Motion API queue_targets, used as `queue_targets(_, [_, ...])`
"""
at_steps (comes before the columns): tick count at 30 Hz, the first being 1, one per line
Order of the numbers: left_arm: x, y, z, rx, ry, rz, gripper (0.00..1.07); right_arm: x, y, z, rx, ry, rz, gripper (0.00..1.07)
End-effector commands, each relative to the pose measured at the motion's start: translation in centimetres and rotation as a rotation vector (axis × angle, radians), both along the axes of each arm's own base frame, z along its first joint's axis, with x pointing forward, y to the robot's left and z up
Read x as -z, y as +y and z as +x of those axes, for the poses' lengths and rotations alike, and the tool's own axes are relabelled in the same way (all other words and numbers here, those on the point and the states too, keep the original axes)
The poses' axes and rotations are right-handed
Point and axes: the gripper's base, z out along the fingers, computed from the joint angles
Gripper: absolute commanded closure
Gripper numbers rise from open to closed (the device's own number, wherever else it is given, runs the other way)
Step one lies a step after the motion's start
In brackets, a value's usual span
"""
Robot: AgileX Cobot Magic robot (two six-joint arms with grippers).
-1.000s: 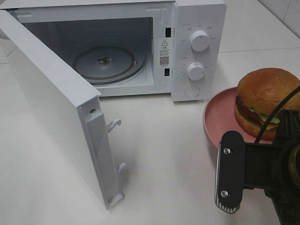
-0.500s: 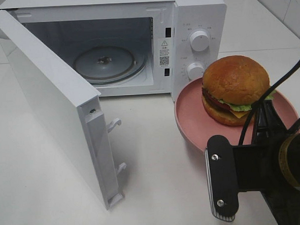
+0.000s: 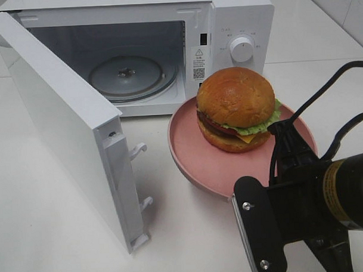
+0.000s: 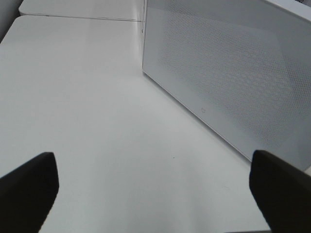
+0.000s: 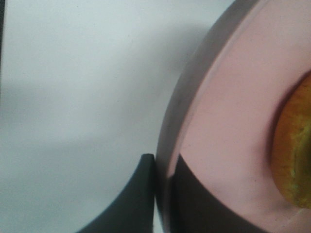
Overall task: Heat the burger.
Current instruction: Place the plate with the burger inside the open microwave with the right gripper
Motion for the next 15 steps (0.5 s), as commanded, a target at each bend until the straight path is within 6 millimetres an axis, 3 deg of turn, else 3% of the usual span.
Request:
queue_targets(1, [-0.1, -0.1, -0.2, 0.002, -0.025, -0.010, 0.07, -0.4, -0.4, 1.1, -0.101, -0.048, 0.003, 1.07])
queue_targets(15, [-0.1, -0.1, -0.2, 0.002, -0.025, -0.010, 0.07, -0.6, -1.8, 3.2, -0.298, -0.113, -0.054, 1.07])
